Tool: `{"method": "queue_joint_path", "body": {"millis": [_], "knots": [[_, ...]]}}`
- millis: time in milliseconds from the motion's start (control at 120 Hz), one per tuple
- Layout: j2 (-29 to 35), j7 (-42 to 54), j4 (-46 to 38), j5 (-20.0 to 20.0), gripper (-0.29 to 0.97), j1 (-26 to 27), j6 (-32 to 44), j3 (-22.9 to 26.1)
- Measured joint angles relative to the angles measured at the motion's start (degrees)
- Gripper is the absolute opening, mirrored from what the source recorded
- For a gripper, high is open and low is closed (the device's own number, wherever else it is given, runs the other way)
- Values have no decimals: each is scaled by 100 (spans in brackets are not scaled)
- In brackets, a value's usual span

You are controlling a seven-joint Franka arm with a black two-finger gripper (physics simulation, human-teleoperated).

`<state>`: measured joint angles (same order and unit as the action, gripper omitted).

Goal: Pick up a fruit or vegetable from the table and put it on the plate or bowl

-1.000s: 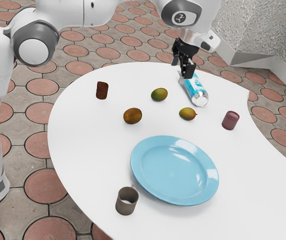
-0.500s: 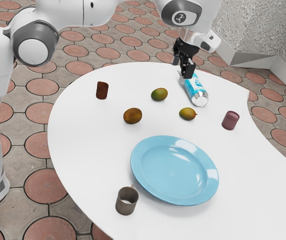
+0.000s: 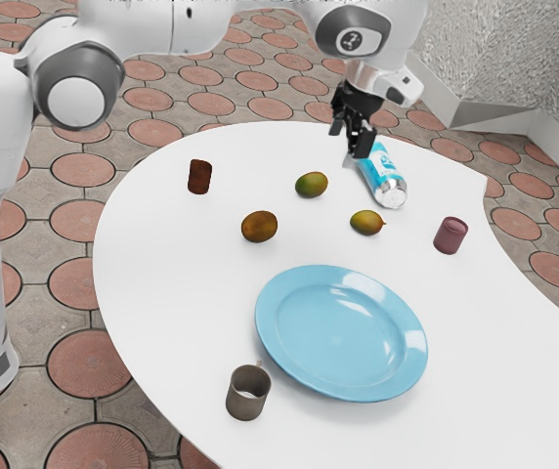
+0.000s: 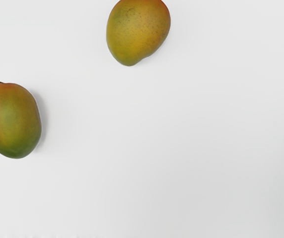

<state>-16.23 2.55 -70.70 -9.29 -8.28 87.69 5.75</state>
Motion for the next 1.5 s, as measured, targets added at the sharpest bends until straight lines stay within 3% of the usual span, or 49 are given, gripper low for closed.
{"method": "queue_joint_path", "body": {"millis": [233, 350, 408, 467, 508, 642, 858, 1500], "knots": [[-624, 22, 71, 434, 68, -251, 118, 38], [-1413, 82, 1041, 472, 68, -303, 223, 101], [-1693, 111, 1455, 306, 68, -510, 255, 539], [-1863, 141, 1647, -182, 68, -991, 284, 1608], [-1918, 162, 1694, -483, 68, -1228, 300, 2085], [-2007, 213, 1701, -986, 68, -1664, 332, 2748], [-2022, 319, 1546, -1096, 68, -1551, 581, 2433], [-2464, 532, 1513, -986, 68, -1577, 824, 2431]]}}
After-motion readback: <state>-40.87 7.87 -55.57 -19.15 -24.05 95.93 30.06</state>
